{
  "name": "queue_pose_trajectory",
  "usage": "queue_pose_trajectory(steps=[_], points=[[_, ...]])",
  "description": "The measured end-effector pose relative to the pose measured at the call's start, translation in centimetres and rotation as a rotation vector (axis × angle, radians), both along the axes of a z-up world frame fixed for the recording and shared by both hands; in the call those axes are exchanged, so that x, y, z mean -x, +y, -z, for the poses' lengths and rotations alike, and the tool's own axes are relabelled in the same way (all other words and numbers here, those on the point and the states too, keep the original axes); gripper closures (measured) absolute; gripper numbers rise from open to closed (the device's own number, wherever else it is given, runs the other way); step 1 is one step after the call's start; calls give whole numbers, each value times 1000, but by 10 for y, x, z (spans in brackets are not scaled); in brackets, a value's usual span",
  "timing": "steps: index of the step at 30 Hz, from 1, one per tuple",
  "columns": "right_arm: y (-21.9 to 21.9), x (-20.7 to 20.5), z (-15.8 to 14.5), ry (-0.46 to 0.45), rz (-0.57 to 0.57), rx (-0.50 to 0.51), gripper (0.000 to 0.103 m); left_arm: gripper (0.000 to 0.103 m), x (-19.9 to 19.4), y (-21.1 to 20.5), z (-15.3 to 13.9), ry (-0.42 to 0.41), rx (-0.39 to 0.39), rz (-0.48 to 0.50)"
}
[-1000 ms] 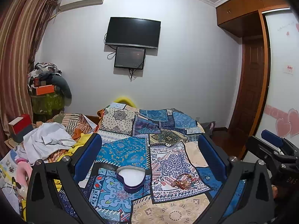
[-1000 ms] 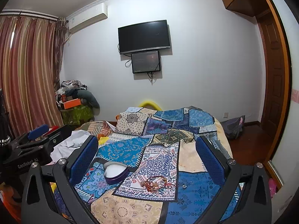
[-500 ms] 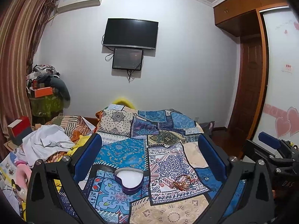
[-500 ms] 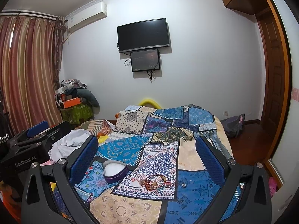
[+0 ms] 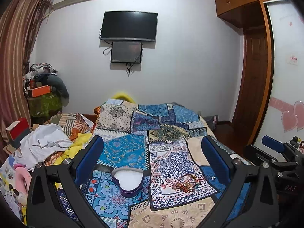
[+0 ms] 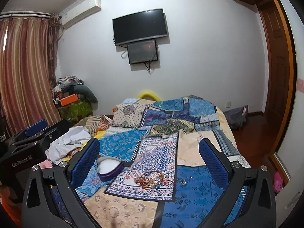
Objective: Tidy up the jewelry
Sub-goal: 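Lower the right tool onto the small silver ring and close it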
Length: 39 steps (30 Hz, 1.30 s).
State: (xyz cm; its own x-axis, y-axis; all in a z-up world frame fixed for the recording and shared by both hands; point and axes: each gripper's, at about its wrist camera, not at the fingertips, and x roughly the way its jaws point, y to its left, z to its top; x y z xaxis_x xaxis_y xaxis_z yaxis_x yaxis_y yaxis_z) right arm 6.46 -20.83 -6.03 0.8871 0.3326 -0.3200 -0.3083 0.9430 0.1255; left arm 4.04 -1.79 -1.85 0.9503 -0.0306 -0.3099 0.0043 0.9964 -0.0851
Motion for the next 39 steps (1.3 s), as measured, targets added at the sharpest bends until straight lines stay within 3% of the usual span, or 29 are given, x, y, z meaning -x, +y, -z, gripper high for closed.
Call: queue_pose_trajectory(steps=[10, 14, 24, 26, 29, 32, 39], points=[[-28, -36, 33, 113, 68, 8, 0, 0, -49, -8, 42, 137, 13, 10], [-37, -45, 47, 154, 91, 14, 1, 11, -68, -14, 63, 205, 15, 25], [-49, -65, 77, 279, 47, 13, 32, 18, -103, -32, 119, 372, 7, 93], [-47, -69, 83, 304, 35, 14, 33, 19, -106, -33, 128, 404, 12, 106], [-48, -74, 91, 333, 19, 12, 35, 26, -109, -36, 142, 455, 12, 127], [-49, -76, 99, 364, 5, 14, 45, 31, -111, -38, 154, 493, 13, 146], [-48, -82, 113, 421, -23, 25, 56, 54, -117, -44, 170, 547, 32, 198]])
